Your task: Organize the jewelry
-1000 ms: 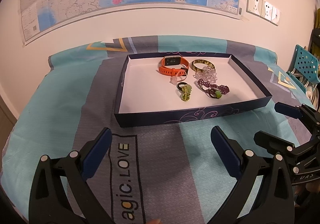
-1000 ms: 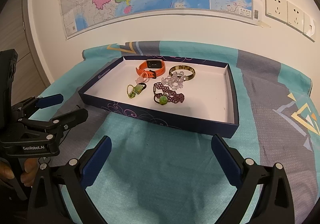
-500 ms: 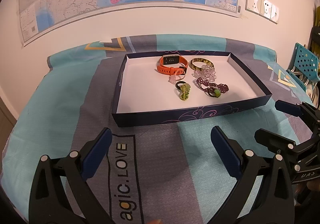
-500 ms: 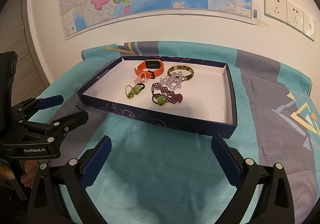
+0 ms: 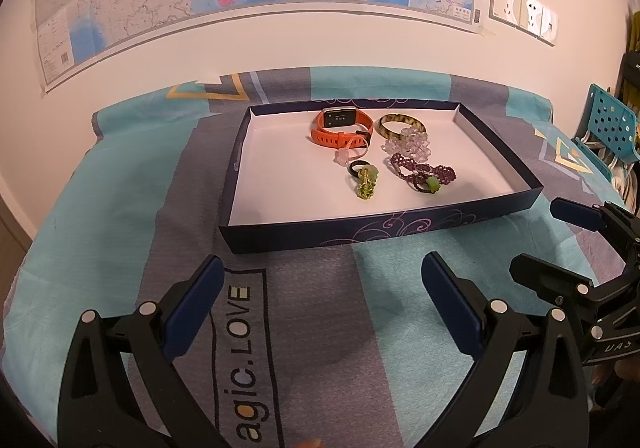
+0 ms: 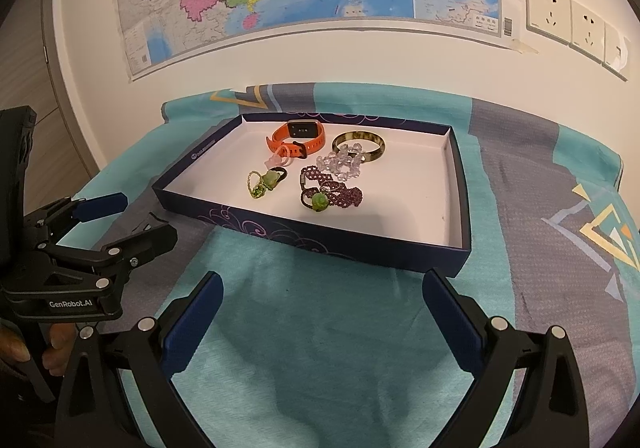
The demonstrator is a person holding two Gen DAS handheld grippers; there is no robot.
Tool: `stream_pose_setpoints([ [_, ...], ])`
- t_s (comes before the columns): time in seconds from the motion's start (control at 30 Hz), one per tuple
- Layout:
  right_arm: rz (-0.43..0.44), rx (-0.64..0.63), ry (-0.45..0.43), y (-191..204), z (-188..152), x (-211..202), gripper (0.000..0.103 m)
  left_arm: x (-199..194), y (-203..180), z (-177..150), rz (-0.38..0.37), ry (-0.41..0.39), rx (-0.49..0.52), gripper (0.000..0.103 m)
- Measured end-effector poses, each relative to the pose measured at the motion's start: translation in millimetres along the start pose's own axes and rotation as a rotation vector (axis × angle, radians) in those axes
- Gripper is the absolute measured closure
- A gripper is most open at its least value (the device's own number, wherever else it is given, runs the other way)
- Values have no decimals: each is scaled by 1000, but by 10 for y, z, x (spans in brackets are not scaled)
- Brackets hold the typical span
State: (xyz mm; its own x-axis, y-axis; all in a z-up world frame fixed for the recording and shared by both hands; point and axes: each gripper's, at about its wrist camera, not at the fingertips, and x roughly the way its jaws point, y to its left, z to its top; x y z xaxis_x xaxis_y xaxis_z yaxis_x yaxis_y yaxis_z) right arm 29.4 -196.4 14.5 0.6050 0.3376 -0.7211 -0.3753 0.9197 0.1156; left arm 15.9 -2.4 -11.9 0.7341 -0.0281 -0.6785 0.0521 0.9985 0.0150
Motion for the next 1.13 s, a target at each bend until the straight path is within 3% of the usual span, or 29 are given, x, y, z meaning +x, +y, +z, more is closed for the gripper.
stream_pose_setpoints([
  [0.9,-10,0,3,-32,-16,18,6,12,6,-12,-11,-16,-11,6],
  [1.07,-34,-4,36,-285,-21,-6,6,84,104,-25,-9,20,-33,6],
  [1.13,-84,0,63,-502,-33,-1,6,107,175,-37,-7,29,-42,6],
])
